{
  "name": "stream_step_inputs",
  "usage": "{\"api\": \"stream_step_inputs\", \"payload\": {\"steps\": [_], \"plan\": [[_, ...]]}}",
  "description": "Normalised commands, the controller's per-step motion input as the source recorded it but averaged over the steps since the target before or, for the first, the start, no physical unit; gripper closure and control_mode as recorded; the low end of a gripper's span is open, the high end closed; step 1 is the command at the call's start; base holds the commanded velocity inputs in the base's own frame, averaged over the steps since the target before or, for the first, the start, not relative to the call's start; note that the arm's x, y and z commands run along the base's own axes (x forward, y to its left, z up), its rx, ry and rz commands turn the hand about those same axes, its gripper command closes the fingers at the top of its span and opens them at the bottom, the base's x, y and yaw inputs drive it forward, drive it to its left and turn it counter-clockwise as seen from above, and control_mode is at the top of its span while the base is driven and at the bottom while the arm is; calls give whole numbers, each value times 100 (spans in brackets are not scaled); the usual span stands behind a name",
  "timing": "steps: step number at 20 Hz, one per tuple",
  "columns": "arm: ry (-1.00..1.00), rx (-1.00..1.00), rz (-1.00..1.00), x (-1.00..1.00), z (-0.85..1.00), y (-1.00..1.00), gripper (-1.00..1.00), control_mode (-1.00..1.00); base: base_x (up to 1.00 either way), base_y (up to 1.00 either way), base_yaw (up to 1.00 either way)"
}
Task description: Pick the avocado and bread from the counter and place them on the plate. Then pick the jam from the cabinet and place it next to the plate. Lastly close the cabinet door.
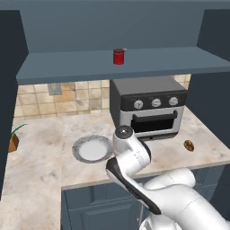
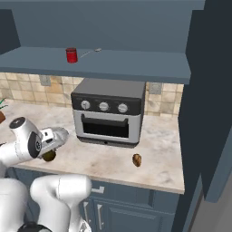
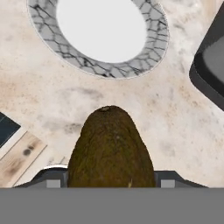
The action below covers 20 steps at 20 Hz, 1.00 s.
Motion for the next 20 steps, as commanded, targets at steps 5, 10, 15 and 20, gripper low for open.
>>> {"api": "stream_step_inputs", "payload": {"steps": [5,10,15,20], "plan": [[7,0,18,30,12,49,100,-100,0,0,0],[6,0,11,39,16,41,100,-100,0,0,0],[13,0,5,47,8,37,100,-100,0,0,0],[3,-2,3,43,0,29,100,-100,0,0,0]]}}
